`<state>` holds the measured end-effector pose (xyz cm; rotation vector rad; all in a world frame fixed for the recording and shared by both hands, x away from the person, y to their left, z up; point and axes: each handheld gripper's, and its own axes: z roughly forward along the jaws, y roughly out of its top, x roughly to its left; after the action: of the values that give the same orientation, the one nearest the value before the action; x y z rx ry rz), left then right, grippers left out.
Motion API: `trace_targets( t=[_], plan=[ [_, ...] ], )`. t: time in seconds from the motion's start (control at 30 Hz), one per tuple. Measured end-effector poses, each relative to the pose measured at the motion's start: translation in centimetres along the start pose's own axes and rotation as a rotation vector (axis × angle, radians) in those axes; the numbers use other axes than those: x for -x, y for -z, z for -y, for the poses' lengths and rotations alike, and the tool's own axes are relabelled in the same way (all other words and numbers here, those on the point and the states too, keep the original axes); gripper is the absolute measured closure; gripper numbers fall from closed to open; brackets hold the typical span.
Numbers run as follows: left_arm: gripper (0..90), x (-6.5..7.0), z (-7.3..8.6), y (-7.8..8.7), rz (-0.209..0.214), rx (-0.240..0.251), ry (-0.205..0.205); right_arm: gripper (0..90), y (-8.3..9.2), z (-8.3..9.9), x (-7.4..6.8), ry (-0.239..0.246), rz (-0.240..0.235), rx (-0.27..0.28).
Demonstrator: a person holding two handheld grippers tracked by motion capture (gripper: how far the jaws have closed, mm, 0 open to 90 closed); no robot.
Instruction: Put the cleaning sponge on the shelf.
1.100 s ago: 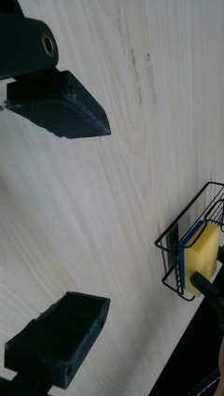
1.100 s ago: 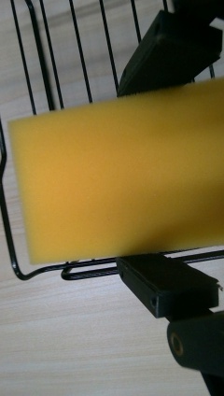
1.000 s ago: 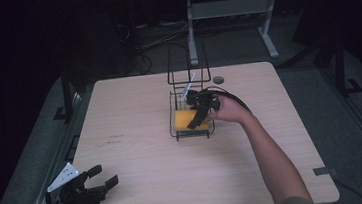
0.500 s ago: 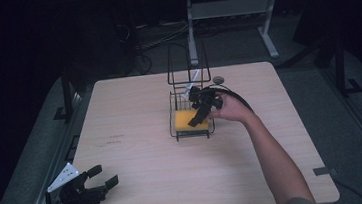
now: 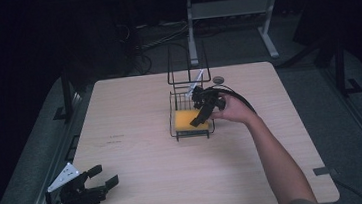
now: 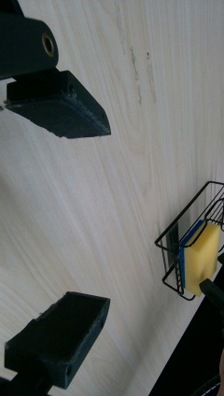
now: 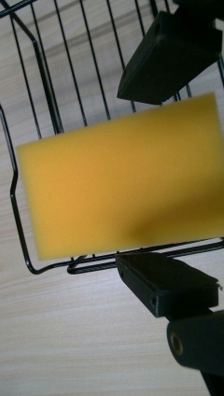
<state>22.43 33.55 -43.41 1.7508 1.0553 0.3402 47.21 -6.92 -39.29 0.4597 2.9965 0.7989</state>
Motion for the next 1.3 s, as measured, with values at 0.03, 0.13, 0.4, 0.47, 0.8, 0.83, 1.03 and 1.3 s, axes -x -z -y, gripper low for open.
trace_targets(
  t=[0.03,0.13,0.4,0.47,0.8,0.83,1.03,1.3],
  plan=[
    [14.0,0.0,0.0,0.0,-0.001,-0.001,0.001,16.5,0.1,0.2,0.0,-0.007,0.002,-0.003],
    [14.1,0.0,0.0,-0.1,0.001,-0.002,-0.001,16.6,0.2,0.4,0.1,-0.017,0.008,-0.004],
    [14.0,0.1,0.0,-0.2,0.001,-0.003,0.0,16.5,0.8,1.1,0.4,-0.036,0.008,0.008],
    [14.0,0.2,0.0,-0.2,0.002,-0.003,-0.001,16.5,1.0,1.2,0.4,-0.044,0.01,0.01],
    [14.0,0.4,-0.1,-0.5,0.006,-0.009,-0.005,16.6,1.2,2.3,0.5,-0.052,0.015,0.038],
    [14.0,0.4,-0.1,-0.5,0.006,-0.009,-0.005,16.6,1.3,2.4,0.6,-0.052,0.016,0.04],
    [14.0,0.4,-0.1,-0.5,0.005,-0.009,-0.006,16.5,2.1,3.6,0.7,-0.092,0.024,0.04],
    [14.0,0.4,-0.1,-0.6,0.005,-0.014,-0.006,16.6,2.6,5.3,0.7,-0.107,0.041,0.054]
  ],
)
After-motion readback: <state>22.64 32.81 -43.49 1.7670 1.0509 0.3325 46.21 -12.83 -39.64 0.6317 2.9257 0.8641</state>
